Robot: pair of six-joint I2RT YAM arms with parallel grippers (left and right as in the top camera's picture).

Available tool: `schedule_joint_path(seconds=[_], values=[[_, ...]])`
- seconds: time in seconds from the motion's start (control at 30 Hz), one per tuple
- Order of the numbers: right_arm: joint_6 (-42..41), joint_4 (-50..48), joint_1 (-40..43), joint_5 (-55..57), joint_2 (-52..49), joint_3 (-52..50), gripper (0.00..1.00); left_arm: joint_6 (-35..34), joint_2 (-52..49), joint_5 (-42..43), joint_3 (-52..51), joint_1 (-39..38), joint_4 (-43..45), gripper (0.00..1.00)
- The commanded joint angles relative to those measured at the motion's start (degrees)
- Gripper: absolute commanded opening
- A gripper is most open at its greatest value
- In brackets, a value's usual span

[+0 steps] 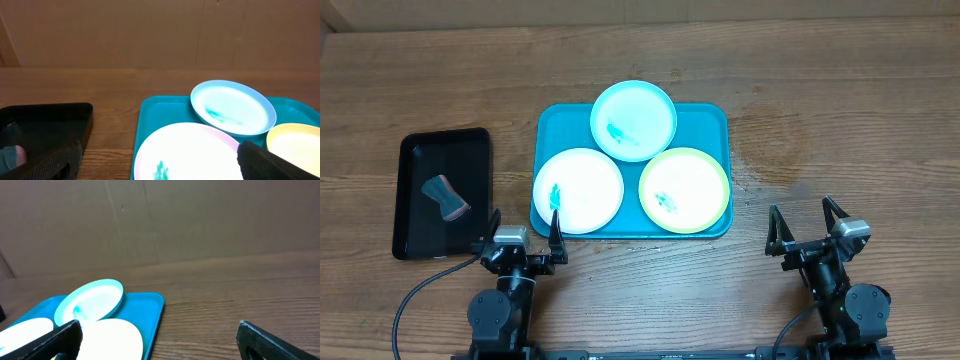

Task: Clean dirty plates on tray and stack at the side

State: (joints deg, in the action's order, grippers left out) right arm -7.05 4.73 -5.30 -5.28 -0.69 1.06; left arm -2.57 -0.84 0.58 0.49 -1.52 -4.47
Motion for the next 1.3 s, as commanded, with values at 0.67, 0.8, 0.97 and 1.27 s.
schedule_joint_path(seconds=[0.67, 0.8, 0.97, 1.27], values=[[0.13, -0.28, -0.22, 0.52, 0.52, -0.59, 1.00, -15.19, 0.59, 19.15, -0.22, -0.42, 25.46, 1.00], [0.13, -0.31, -0.22, 0.52, 0.52, -0.59, 1.00, -10.10, 0.57, 18.23, -0.07, -0.33, 41.20, 0.99], [0.13, -0.28, -0.20, 0.52, 0.52, -0.59, 1.00, -1.11, -1.49, 13.66, 7.87, -0.33, 37.24, 1.00], [0.13, -0.31, -0.20, 0.55, 0.52, -0.59, 1.00, 4.37, -41.59, 0.37, 45.88, -0.35, -13.92, 1.00]])
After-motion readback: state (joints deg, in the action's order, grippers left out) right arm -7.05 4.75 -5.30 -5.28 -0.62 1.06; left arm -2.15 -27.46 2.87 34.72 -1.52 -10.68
